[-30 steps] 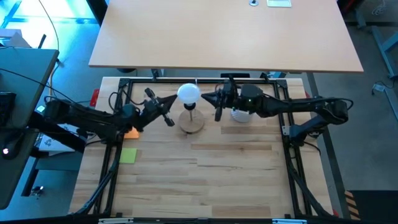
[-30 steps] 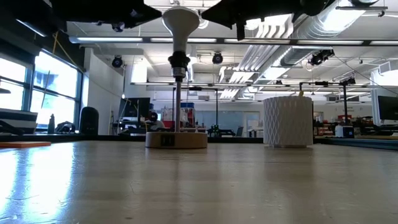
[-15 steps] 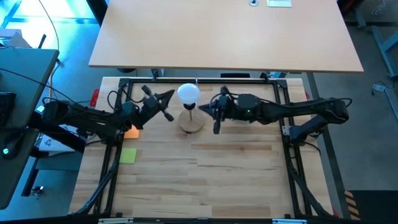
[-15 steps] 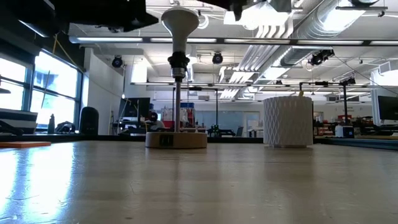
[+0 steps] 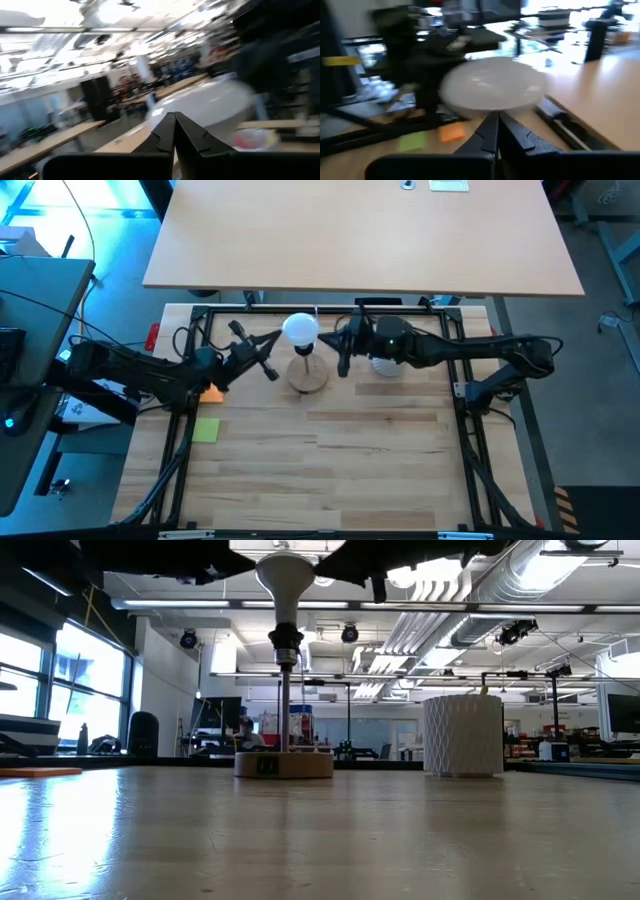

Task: Screw lightbulb
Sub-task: Insert the lightbulb into the lamp, then remove the lightbulb from the lamp

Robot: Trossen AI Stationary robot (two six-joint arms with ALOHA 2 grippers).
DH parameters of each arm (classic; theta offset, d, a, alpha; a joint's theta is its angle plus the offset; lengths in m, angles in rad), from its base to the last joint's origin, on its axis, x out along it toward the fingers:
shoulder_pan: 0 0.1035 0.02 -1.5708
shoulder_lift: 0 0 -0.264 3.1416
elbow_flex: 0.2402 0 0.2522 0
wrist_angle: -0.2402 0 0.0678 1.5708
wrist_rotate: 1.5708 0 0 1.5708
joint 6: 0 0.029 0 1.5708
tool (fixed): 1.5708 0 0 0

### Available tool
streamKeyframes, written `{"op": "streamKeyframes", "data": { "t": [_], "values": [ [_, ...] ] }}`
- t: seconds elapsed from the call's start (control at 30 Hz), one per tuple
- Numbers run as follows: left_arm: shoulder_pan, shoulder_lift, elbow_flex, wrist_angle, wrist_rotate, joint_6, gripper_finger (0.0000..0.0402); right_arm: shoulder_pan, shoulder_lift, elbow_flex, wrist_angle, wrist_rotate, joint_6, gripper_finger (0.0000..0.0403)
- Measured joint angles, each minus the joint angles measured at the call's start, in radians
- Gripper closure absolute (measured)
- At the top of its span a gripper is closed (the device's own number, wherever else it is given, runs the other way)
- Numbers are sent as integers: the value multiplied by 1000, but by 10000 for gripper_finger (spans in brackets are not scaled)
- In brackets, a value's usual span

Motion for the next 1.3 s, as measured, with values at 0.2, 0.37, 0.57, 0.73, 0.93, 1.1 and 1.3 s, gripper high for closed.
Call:
{"op": "streamKeyframes", "data": {
  "t": [0.2, 0.37, 0.57, 0.73, 0.93, 1.1, 1.3],
  "values": [
    [78, 3, -1, -128, -42, -115, 402, 74, 1, 1, 0, -58, -101, 402],
    [23, 4, -1, -203, -68, -175, 402, 98, -16, 1, -84, 41, -144, 402],
    [-125, 3, 0, -100, -142, -84, 401, 72, -59, 1, -140, 235, -120, 402],
    [-142, 3, 0, -27, -142, -52, 401, 14, -56, 1, -125, 232, -38, 402],
    [-60, 4, 0, -34, -131, -25, 402, -14, -26, 2, -3, -23, -33, 402],
    [8, 3, 0, -60, -167, -26, 401, 1, 41, 1, 83, -258, 5, 402],
    [-39, 3, 0, -94, -264, -42, 402, 49, 54, 1, 13, -485, -90, 402]
  ]
}}
